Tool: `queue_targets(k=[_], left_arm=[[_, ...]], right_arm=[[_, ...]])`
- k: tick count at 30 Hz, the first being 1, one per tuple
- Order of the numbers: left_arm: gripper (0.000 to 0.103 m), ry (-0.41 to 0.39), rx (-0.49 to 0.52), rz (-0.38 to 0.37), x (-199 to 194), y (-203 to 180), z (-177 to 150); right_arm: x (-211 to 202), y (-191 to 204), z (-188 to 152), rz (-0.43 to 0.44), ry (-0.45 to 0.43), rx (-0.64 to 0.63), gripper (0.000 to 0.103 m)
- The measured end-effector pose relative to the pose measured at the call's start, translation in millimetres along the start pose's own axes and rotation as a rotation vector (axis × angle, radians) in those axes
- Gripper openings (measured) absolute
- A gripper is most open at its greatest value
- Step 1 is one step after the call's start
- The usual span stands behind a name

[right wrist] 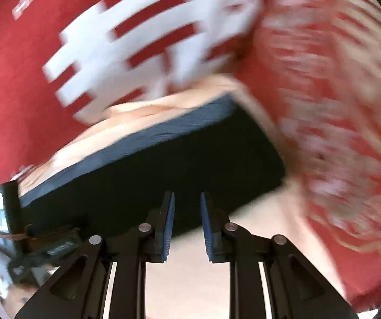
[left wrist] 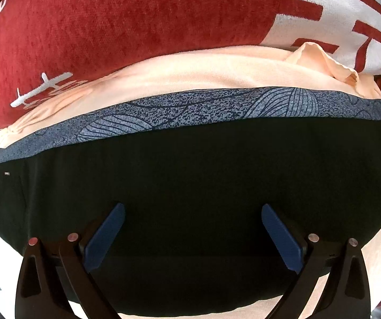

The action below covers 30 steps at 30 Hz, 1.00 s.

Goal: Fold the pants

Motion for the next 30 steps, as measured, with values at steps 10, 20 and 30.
queue_targets(k=[10,20,30], left_arm=[[0.103,-0.005,-0.026,-0.021,13.4,24.5,-6.5],[0.103,0.021,-0.011,-0.014,19.5,30.6,5.1],[0.103,0.022,-0.003,-0.006,15.5,16.4,6.3]], right_arm=[[94.9,30.0,19.6,0.021,0.018,-0.063,0.022],[44.7,-7.1,10.6,0.042,0.054,0.110,0.050],[-4.6,-33.0,-58.5,0.093,0.151,0.303,0.055]])
Point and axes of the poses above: each gripper's, at about its wrist camera, not at the fingertips, and x roughly the way its jaws point, y to its left, z to its top, the point moved 2 cm from there along x, roughly the way its jaws point, and after that the axes turned 15 degrees about -y, right-handed, at the moved point
